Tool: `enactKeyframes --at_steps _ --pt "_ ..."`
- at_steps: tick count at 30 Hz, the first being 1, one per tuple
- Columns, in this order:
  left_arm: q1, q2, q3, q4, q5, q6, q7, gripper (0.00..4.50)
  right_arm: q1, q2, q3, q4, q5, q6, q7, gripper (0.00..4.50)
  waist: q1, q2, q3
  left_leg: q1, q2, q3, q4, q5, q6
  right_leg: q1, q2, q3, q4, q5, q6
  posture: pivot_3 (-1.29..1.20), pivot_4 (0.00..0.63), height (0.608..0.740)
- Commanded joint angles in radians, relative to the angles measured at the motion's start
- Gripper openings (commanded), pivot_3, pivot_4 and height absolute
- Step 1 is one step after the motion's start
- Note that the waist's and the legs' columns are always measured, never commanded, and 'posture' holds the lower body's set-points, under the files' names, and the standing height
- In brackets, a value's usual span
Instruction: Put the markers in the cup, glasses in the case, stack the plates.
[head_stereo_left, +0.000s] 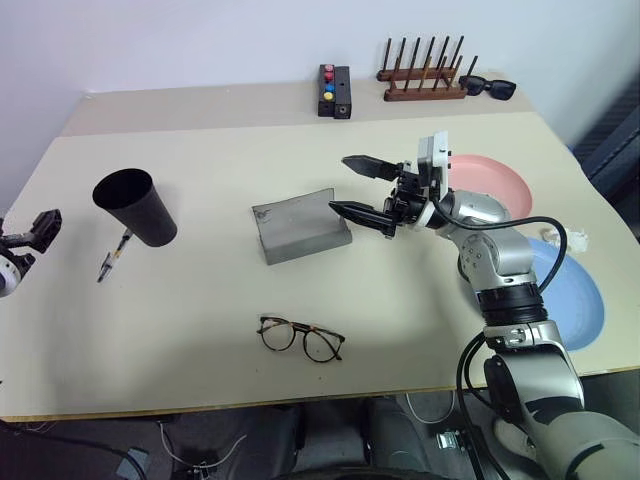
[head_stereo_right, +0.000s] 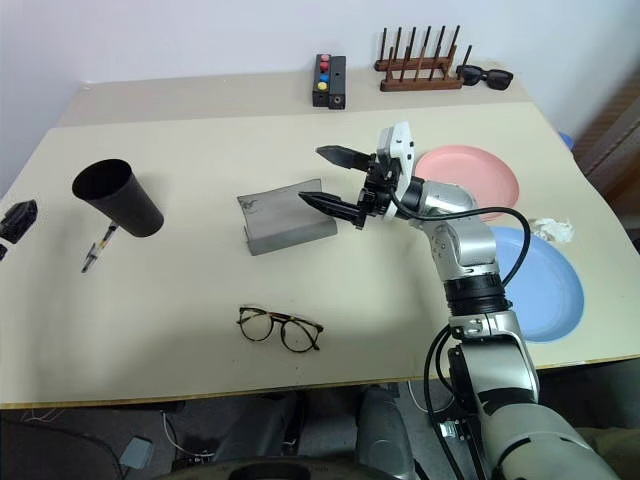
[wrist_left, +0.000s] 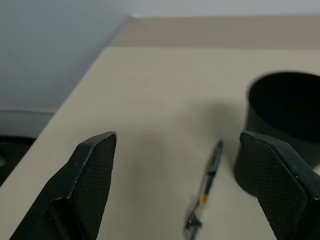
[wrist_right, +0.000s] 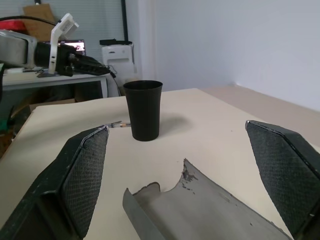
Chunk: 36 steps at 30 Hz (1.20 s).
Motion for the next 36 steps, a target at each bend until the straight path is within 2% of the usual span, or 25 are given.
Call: enactKeyframes --at_steps 1,13,20,29,36 --pt "0.01 0.052 -0.028 -0.006 0.048 -0.014 -0.073 4.0 -0.025 0.002 -0.015 -0.005 0.002 -0.025 0.009 4.5 0.0 0.0 0.0 0.0 0.0 0.0 0.0 0.0 0.0 0.0 0.0 0.0 0.0 0.0 0.0 0.0 0.15 0.74" --pt "-0.018 0.094 -0.048 0.13 0.139 -0.032 -0.201 4.0 -0.001 -0.023 -0.024 -0.034 0.002 -0.013 -0.004 4.5 -0.001 0.0 0.0 0.0 0.0 0.0 -0.001 0.0 0.0 0.0 0.0 0.0 0.0 0.0 0.0 0.0 0.15 0.74" --pt "-0.11 0.117 -0.172 0.219 0.206 0.005 -0.212 4.0 0.003 -0.026 -0.023 -0.044 0.002 -0.007 -0.01 4.5 0.001 0.0 0.0 0.0 0.0 0.0 0.0 0.0 0.0 0.0 0.0 0.0 0.0 0.0 0.0 0.0 0.15 0.74" --pt "-0.182 0.144 -0.304 0.35 0.285 -0.057 -0.322 4.0 0.013 -0.032 -0.026 -0.065 0.007 0.006 -0.022 4.5 -0.005 0.001 0.0 0.0 0.0 0.0 -0.001 0.0 0.0 -0.001 0.0 0.0 0.0 0.0 0.0 0.0 0.15 0.74" --pt "-0.306 0.157 -0.422 0.502 0.367 -0.092 -0.371 4.0 0.032 -0.04 -0.03 -0.095 0.011 0.022 -0.035 4.5 0.001 0.0 0.0 0.0 0.0 0.0 0.0 0.0 0.0 -0.001 0.0 0.0 0.0 0.0 0.0 0.0 0.15 0.74"
